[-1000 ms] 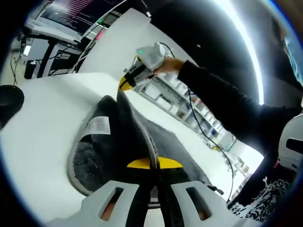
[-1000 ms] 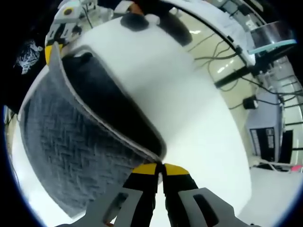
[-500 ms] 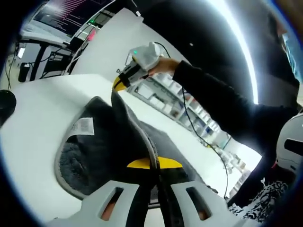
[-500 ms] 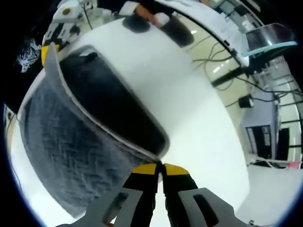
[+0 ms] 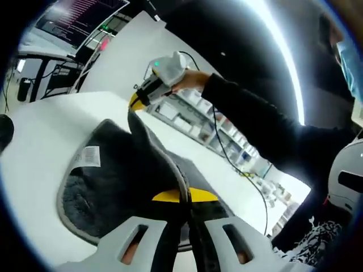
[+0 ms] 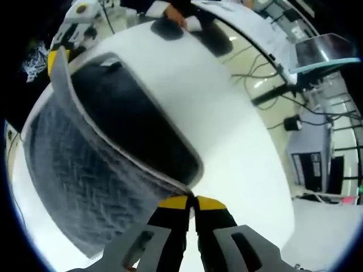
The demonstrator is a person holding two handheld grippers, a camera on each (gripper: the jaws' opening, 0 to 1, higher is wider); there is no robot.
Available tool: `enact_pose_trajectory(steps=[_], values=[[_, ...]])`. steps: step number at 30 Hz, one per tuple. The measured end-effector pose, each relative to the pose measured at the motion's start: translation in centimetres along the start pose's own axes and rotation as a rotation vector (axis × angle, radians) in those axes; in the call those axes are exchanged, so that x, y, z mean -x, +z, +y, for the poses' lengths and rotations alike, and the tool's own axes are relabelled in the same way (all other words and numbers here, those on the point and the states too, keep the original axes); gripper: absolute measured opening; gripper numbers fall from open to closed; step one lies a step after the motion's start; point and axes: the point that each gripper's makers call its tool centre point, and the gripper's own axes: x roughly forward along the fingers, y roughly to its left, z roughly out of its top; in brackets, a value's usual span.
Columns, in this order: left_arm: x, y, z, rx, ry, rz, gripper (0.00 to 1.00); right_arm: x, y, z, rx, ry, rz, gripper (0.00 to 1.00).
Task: Open the folded towel by lifting each exposed corner and separating the folded layers until the towel lies flat within the target outline without major curled edges
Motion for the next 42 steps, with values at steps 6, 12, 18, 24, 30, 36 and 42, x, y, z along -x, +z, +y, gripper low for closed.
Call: enact_pose_trajectory(steps=[6, 12, 18, 24, 30, 36, 42], values=[[-0.3, -0.3, -0.6, -0.003, -0.017, 0.006, 0.00, 0.4, -0.2, 0.4, 0.001, -0.008, 0.010, 0.00], [-0.4, -0.4, -0.9, -0.028, -0.012, -0.001, 0.00, 0.6, -1.0, 0.8, -0.009, -0.013, 0.020, 0.00], [-0.6, -0.6, -1.3, -0.033, -0.021, -0.005, 0.00, 1.2, -1.0, 0.9, -0.007, -0.025, 0.018, 0.00], [-0.9, -0.7, -2.4, -0.034, -0.053, -0.001, 0.00, 1.8, -1.0, 1.0, 0.001, -0.034, 0.024, 0.00], [-1.1, -1.0, -3.2, -0.039, -0.077, 0.007, 0.00, 2.3, -1.4, 1.7, 0.001, -0.042, 0.039, 0.00], [-1.7, -0.7, -4.1, -0.051, -0.116, 0.006, 0.00, 2.9, -2.2, 2.2, -0.003, -0.055, 0.066, 0.00], [-2.3, -0.7, -5.1, -0.055, -0.155, 0.008, 0.00, 3.6, -3.1, 2.6, -0.014, -0.068, 0.081, 0.00]])
